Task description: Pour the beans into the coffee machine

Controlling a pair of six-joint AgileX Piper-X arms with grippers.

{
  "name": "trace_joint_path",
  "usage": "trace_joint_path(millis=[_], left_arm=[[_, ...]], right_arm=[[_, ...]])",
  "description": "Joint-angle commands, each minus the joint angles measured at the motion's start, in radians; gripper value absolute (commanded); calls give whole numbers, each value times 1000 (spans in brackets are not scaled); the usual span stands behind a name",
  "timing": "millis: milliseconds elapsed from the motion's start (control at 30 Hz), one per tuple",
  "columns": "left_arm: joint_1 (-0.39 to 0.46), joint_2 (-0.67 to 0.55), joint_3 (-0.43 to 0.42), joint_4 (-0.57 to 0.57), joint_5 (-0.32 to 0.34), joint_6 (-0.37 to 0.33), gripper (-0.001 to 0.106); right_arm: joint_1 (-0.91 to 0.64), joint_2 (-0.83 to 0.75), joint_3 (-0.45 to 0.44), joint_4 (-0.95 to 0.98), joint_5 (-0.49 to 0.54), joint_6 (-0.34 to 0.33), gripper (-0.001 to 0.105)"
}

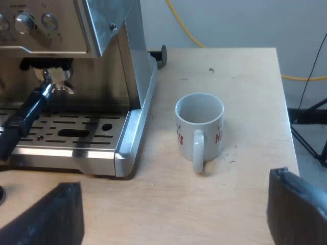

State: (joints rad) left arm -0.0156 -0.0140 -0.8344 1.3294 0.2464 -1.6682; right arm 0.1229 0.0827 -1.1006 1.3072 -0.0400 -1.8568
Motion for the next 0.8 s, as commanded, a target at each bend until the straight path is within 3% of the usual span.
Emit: trace_joint_path(millis=[33, 400, 800], left_arm=[[-5, -35, -6, -3, -4, -10, 67], [-5, -35, -6, -3, -4, -10, 67], [-5, -35, 85, -10, -4, -7, 67]], right_arm=[[-4, -48, -8, 16, -9, -8, 79], [-4, -138, 79, 109, -9, 1, 79], [-4, -138, 229, 33, -28, 2, 79]])
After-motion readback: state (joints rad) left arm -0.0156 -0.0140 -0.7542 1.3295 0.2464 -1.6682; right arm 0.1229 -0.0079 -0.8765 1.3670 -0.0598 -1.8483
